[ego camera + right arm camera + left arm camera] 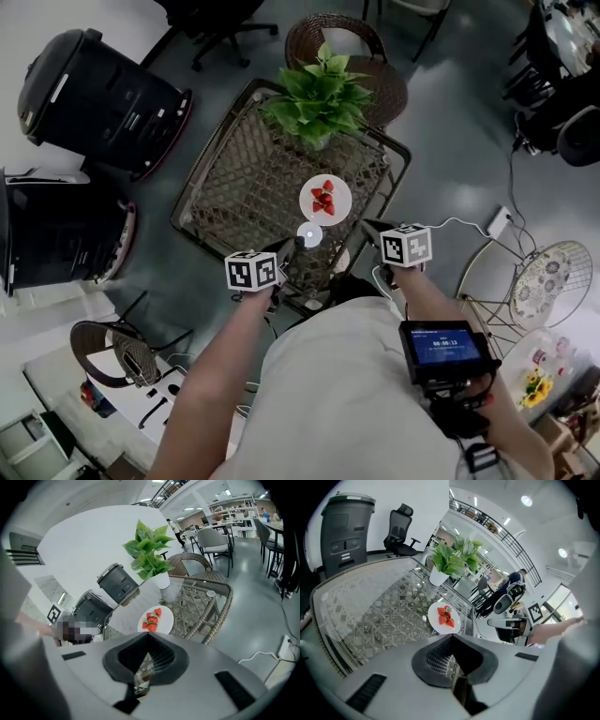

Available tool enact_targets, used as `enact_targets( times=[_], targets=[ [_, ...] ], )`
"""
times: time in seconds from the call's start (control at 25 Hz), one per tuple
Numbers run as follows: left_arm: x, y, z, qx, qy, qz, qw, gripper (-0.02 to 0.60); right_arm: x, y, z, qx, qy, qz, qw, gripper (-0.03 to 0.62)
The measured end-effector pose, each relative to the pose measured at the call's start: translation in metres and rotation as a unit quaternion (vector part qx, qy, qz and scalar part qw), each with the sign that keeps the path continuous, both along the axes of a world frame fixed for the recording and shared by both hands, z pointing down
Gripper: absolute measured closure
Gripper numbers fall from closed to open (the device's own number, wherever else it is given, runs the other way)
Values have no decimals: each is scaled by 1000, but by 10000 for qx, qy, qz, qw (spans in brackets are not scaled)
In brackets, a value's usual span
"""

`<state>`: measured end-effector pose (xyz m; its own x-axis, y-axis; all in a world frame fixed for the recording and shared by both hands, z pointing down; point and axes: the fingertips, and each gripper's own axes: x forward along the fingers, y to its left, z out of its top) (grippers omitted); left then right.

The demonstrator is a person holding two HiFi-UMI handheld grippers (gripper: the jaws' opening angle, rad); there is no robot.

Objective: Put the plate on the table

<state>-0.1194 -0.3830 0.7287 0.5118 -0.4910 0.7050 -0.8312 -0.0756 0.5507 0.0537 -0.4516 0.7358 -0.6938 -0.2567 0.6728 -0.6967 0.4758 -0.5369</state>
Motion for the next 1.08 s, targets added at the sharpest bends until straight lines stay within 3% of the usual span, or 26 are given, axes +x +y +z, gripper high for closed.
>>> enact_targets(
  times=[0.48,1.08],
  targets=[
    [16,28,-54,911,800,-22,9926,577,-3,43,-49,254,-293,-189,9991,589],
    [10,46,-123,2215,534,113,9736,577,-30,65,-120,1005,-819,-615,9896,589]
  ],
)
